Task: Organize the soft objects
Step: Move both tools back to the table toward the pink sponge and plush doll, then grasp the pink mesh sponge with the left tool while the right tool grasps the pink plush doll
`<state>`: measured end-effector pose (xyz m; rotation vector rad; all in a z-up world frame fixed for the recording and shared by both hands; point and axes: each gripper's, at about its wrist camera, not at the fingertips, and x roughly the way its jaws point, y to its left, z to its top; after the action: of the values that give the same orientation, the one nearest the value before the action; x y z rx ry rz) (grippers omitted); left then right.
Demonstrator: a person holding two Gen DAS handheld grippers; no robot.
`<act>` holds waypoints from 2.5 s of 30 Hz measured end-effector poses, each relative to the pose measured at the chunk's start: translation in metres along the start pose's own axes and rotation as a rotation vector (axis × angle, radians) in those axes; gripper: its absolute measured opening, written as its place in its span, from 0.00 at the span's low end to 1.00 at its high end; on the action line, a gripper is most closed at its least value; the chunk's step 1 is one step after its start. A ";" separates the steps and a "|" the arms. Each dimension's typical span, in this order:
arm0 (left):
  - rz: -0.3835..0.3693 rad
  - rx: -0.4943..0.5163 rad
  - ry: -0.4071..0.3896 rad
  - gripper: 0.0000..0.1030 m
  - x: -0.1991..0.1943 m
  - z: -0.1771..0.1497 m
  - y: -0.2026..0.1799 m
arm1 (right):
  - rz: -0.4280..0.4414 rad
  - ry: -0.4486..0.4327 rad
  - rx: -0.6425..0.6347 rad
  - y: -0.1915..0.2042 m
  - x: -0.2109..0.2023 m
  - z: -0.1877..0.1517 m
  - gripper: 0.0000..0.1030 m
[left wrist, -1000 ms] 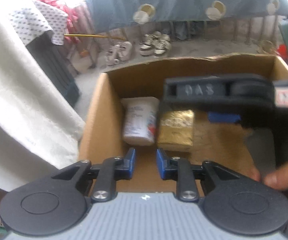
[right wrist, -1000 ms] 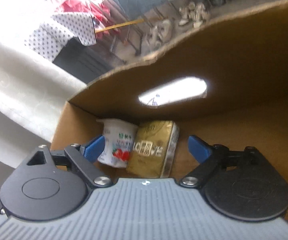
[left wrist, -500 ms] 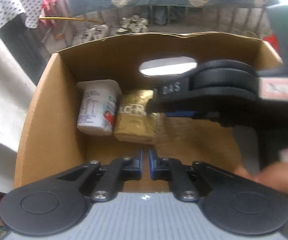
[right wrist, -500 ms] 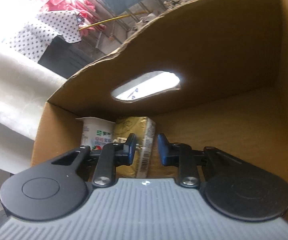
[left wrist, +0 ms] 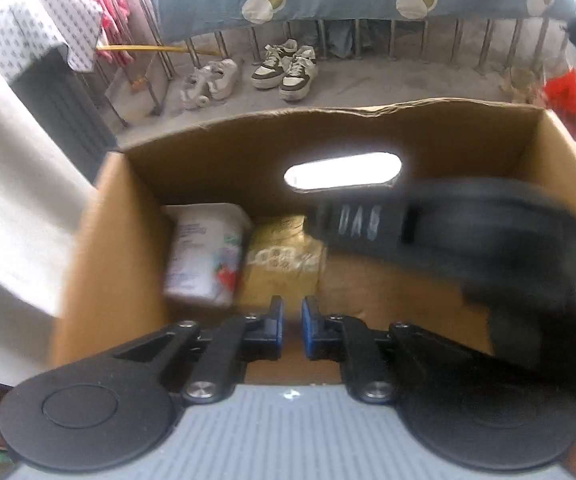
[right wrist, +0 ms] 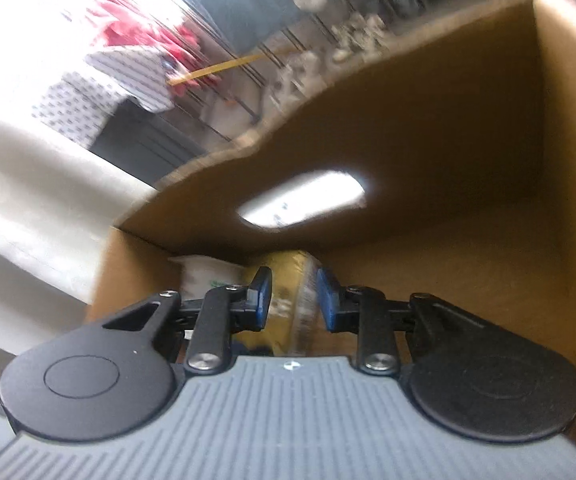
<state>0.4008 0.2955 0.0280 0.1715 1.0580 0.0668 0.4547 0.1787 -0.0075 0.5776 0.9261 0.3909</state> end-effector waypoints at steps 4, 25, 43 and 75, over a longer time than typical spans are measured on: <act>-0.043 -0.112 -0.066 0.23 -0.059 -0.025 0.019 | -0.051 -0.105 -0.162 0.029 -0.051 0.003 0.27; -0.512 -0.141 -0.416 0.49 -0.248 -0.254 -0.087 | -0.187 -0.405 -0.336 -0.168 -0.541 -0.101 0.64; -0.516 -0.113 -0.418 0.44 -0.139 -0.177 -0.261 | -0.175 -0.357 0.049 -0.282 -0.422 -0.137 0.70; -0.665 -0.217 -0.281 0.27 -0.162 -0.242 -0.187 | -0.142 -0.067 -0.102 -0.249 -0.369 -0.125 0.65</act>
<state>0.1055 0.1158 0.0197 -0.3626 0.7771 -0.4306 0.1653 -0.1814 0.0135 0.4261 0.8719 0.2872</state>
